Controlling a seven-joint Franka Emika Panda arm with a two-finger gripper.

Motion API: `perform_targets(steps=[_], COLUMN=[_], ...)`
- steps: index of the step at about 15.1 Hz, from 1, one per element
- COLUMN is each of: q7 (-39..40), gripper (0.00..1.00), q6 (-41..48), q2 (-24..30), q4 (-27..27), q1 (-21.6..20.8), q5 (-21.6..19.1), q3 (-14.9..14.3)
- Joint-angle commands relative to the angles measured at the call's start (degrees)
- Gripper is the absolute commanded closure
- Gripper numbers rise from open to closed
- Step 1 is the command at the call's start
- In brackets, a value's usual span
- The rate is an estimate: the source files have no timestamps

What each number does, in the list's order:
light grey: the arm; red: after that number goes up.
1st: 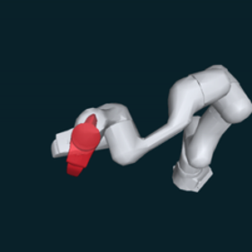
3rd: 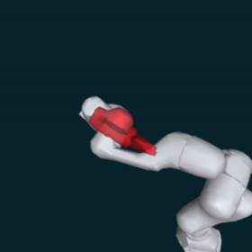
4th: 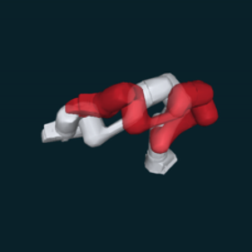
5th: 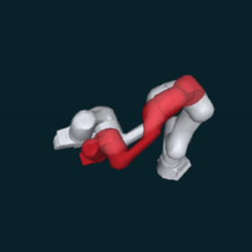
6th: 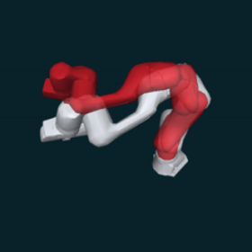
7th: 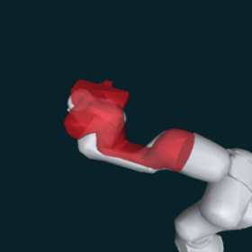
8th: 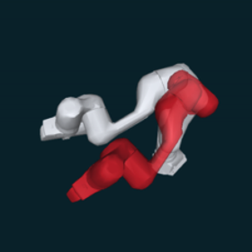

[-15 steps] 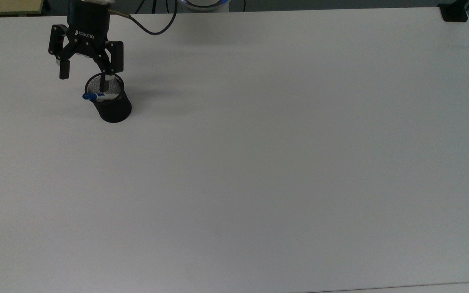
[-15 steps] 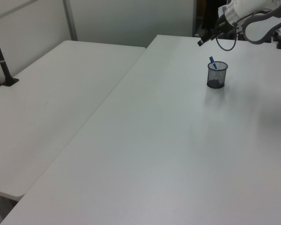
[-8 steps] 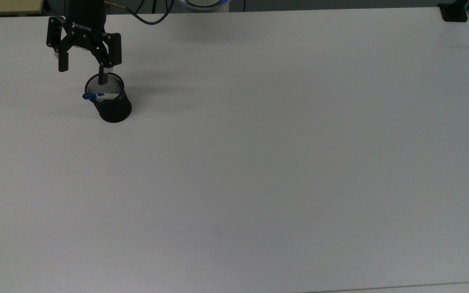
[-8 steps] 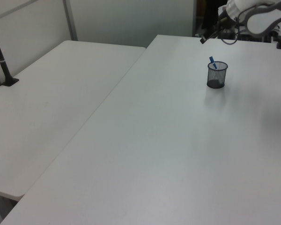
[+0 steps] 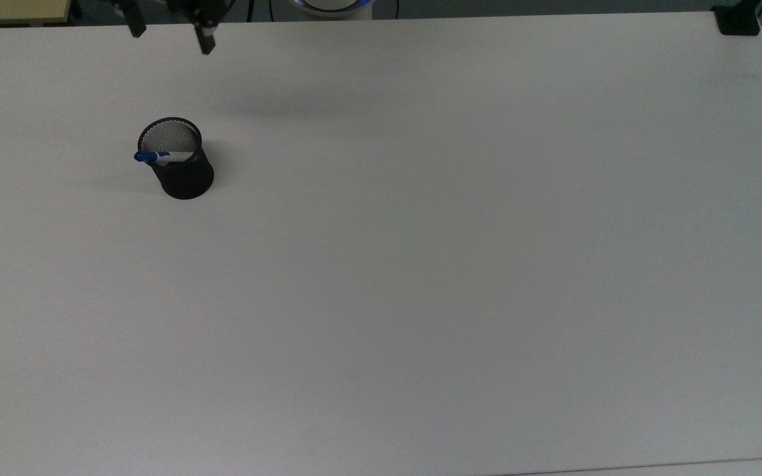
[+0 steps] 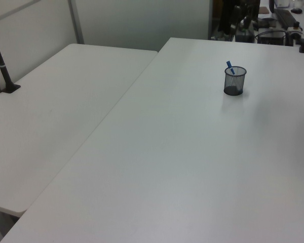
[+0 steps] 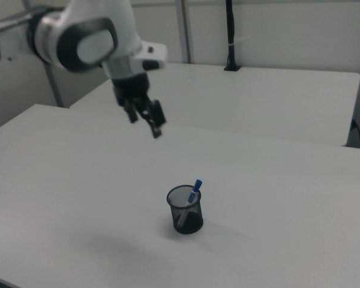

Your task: Insert the marker

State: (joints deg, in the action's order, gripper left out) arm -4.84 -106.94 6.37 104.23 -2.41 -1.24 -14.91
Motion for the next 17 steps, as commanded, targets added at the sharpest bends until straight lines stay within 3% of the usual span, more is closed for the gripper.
perform_targets(steps=[1,5,8,10,17], q7=[1.3,3.1,5.5,5.6,5.0], gripper=[0.00,0.00,0.00,0.00,0.00], q6=[13.0,18.9,19.4,18.4,13.7], q2=[-2.6,-5.5,-9.7,-11.2,-8.9], q4=[-9.6,-14.7,-17.6,-17.6,-14.5], q1=[1.3,3.5,4.1,3.9,2.9], q5=[-1.2,-1.2,-1.2,-0.7,-0.6], q3=[5.8,8.6,8.5,8.6,7.5])
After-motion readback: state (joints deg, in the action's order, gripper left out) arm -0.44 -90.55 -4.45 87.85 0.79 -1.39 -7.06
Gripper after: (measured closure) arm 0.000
